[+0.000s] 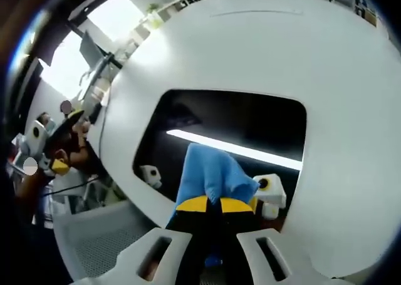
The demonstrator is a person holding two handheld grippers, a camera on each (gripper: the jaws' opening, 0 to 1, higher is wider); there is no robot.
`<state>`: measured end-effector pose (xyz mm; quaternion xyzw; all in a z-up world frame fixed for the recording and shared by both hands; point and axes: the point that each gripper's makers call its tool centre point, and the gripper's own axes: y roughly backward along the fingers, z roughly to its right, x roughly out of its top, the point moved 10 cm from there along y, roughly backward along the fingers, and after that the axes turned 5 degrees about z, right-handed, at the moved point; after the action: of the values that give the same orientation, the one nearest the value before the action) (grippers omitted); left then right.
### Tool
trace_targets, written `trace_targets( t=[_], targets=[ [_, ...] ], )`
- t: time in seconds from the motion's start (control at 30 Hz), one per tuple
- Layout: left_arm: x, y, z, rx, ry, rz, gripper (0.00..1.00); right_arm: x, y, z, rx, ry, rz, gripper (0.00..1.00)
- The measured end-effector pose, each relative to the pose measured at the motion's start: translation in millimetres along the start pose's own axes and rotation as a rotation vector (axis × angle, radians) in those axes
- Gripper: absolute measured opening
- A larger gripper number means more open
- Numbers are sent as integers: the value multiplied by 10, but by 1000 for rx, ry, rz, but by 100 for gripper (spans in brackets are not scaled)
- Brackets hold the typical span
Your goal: Wipe the mirror surface with the cleaning cloth until all visible marks leave the cleaned area.
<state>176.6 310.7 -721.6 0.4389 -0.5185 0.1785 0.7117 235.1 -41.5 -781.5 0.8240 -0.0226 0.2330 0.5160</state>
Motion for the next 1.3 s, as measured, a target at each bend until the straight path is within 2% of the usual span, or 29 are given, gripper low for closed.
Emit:
trace_targets(
  t=[0.47,1.3],
  targets=[
    [-42,40,-54,2,6,-4,99,61,-117,-206,15,35,-10,0],
    [-68,25,-112,-5,8,-14,99,127,-287,-511,58,22,-6,0]
  ],
)
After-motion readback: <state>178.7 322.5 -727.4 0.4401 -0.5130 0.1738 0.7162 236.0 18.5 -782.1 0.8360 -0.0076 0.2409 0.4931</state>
